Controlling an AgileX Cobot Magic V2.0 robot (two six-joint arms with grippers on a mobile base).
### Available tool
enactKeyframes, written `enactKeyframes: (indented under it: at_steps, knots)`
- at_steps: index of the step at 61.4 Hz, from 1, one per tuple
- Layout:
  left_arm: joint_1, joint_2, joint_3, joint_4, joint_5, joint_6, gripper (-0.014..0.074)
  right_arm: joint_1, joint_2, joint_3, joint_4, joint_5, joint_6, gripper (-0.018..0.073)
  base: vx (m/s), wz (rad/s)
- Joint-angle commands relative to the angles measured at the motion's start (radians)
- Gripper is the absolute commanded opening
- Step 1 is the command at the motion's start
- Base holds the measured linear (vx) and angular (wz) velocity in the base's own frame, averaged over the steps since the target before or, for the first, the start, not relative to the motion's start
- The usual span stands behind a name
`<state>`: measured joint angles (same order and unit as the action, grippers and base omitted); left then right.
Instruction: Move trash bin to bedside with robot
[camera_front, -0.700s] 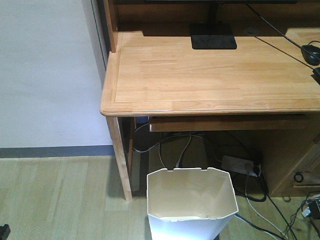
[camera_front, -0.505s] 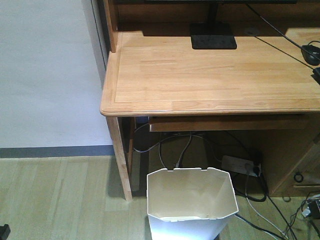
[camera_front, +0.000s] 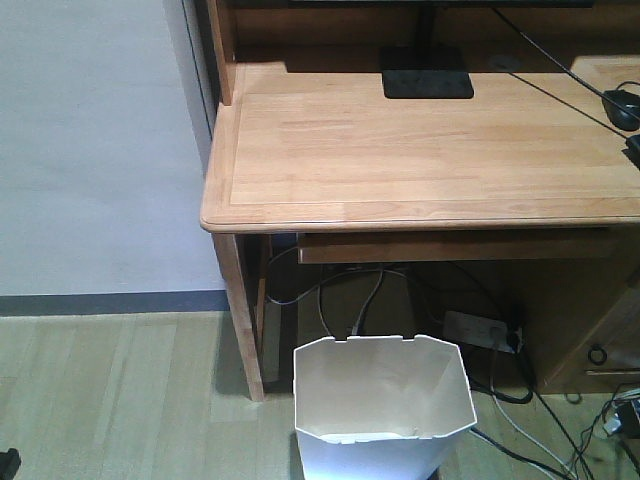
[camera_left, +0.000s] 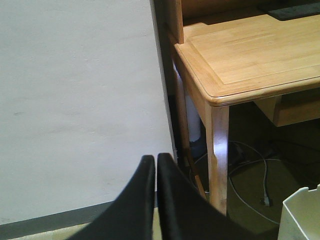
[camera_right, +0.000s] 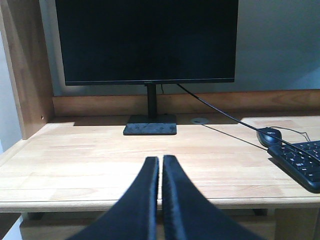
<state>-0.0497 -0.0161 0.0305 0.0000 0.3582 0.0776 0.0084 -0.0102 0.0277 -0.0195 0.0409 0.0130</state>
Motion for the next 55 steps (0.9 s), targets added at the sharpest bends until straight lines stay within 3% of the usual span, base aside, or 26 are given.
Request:
enactKeyframes:
  at_steps: [1, 13, 44, 55]
  knots:
    - [-0.001, -0.021, 0.018, 0.0, -0.069, -0.005, -0.0007, 0.002, -0.008, 0.008, -0.01, -0.086, 0.0, -0.0008, 0.0, 0.0]
    - [-0.001, -0.021, 0.018, 0.0, -0.069, -0.005, -0.0007, 0.002, -0.004, -0.026, -0.01, -0.134, -0.003, -0.0008, 0.0, 0.0]
    - [-0.001, -0.021, 0.018, 0.0, -0.069, -0.005, -0.0007, 0.002, 0.464, -0.418, 0.0, 0.301, -0.003, -0.0008, 0.0, 0.0]
    - [-0.001, -0.021, 0.018, 0.0, -0.069, -0.005, -0.0007, 0.002, 0.566, -0.425, -0.001, 0.313, -0.003, -0.0008, 0.0, 0.0]
